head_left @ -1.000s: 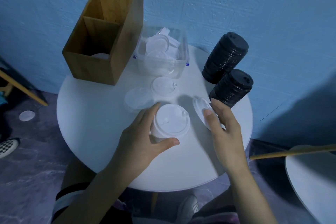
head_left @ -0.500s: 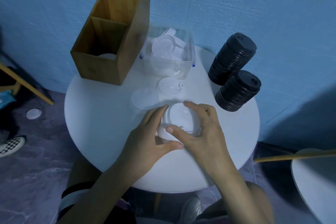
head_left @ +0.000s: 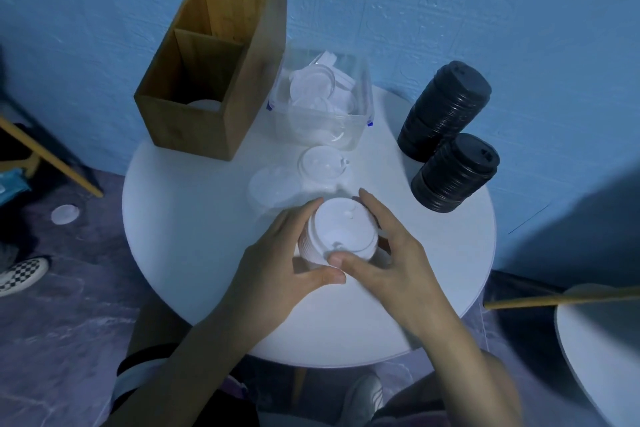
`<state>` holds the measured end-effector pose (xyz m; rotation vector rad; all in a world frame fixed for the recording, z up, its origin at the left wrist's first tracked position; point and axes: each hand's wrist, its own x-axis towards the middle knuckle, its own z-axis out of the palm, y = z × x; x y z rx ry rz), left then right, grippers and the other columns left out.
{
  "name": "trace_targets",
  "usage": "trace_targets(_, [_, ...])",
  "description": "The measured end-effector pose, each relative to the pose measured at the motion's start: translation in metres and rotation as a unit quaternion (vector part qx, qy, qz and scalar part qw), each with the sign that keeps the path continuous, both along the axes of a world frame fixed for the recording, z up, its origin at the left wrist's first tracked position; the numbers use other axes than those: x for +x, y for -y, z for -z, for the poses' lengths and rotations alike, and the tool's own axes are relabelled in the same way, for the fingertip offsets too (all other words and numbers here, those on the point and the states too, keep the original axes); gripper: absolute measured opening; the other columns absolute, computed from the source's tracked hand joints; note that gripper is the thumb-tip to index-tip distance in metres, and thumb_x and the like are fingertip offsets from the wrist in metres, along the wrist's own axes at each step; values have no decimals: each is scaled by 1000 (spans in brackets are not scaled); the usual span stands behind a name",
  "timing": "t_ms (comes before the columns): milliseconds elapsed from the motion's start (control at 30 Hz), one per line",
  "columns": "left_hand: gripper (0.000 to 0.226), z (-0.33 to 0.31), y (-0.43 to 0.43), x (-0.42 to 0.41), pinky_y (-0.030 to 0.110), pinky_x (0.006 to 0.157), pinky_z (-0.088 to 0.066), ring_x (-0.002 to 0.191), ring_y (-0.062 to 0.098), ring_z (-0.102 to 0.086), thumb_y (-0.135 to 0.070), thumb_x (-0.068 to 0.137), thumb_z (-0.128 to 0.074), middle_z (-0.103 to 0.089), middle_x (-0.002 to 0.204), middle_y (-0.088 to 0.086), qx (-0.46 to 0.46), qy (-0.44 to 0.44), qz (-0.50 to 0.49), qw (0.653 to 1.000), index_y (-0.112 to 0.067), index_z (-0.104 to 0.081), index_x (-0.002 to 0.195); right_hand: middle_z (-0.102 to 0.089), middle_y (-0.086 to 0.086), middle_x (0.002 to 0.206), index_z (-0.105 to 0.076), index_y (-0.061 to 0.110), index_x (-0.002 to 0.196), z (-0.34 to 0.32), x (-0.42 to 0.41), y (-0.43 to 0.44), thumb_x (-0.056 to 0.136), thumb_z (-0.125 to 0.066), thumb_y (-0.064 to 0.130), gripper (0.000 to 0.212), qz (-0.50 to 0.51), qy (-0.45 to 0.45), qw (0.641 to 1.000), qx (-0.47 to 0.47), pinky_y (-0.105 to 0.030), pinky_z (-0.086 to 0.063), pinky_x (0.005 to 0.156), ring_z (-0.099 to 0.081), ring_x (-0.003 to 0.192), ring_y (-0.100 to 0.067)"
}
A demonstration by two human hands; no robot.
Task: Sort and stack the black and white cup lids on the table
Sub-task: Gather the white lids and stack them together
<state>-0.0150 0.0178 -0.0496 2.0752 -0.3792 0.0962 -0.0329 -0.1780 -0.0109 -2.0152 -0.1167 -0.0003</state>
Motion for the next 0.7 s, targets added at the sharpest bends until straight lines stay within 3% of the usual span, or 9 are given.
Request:
trace_targets(167, [86,-8,-7,2,-7,96,-28,128,-23,-38,-61,70,-81,-43,141,-39,28,13,15,999,-46,-42,145,-51,33,143,-45,54,143,5,-2,6,77,-87,40,79,-18,8,1000,-5,-39,-42,115,-49,135,2])
trace_targets(267, [67,-14,-24,5,8,105,-40,130,-6,-51,-61,84,-66,-53,146,-23,13,30,10,999,-33,-53,144,-54,33,140,-48,50,141,8,-3,6,76,-89,29,80,-11,-4,1000,24,-40,-44,114,-51,133,0])
trace_targets(367, [50,-22,-39,13,12,106,-40,129,-9,-51,-53,95,-51,-55,145,-22,-5,62,-24,998,-33,-56,141,-49,33,142,-47,50,141,10,-3,6,78,-89,29,79,-9,6,1000,13,-43,-42,115,-47,136,-1])
trace_targets(433, [54,-20,-42,26,22,109,-40,131,-4,-48,-52,94,-54,-54,148,-14,61,97,-81,990,-30,-53,144,-46,30,142,-47,47,143,10,-3,7,79,-87,30,77,-17,13,1000,1,-43,-41,116,-45,138,-2])
trace_targets(533, [79,-14,-40,48,46,112,-41,142,26,-46,-63,87,-65,-46,158,5,213,70,-123,967,-25,-42,153,-45,30,142,-45,48,143,10,-3,8,81,-86,30,76,-17,20,1000,-7,-41,-40,117,-43,138,1])
trace_targets(600, [82,-10,-39,56,49,113,-40,141,33,-47,-64,85,-69,-48,156,9,271,43,-130,953,-22,-44,152,-43,33,142,-44,49,143,10,-4,7,82,-85,31,77,-17,23,999,-15,-40,-39,117,-41,138,4])
trace_targets(700, [70,-8,-40,59,45,101,-48,118,33,-64,-56,83,-76,-65,136,9,259,80,-127,954,-15,-60,138,-41,33,143,-43,48,145,11,-4,7,82,-84,33,77,-16,24,999,-21,-39,-38,118,-39,140,4])
